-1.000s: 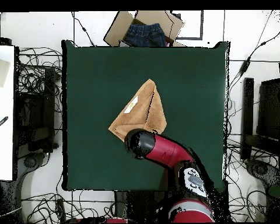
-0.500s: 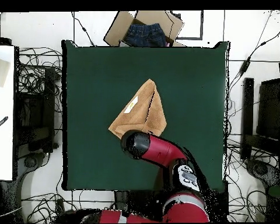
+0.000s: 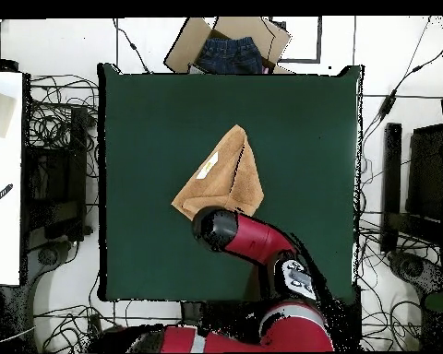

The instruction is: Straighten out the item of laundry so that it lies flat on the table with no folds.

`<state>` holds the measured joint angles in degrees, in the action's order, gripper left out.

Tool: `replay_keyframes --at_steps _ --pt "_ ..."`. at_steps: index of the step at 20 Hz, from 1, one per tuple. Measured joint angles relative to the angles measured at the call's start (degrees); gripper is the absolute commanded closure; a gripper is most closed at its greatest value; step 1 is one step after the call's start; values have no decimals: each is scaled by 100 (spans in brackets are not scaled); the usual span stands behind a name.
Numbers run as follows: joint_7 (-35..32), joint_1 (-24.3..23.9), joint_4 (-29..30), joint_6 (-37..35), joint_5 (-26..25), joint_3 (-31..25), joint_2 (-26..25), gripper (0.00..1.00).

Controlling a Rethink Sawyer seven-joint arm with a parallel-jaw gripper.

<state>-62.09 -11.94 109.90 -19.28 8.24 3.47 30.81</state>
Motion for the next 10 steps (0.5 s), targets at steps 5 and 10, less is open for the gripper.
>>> replay_keyframes --at_steps 5,10 --pt "0 -403 212 11 -2 -243 230 0" --pt "0 -992 596 186 -73 -608 541 0"
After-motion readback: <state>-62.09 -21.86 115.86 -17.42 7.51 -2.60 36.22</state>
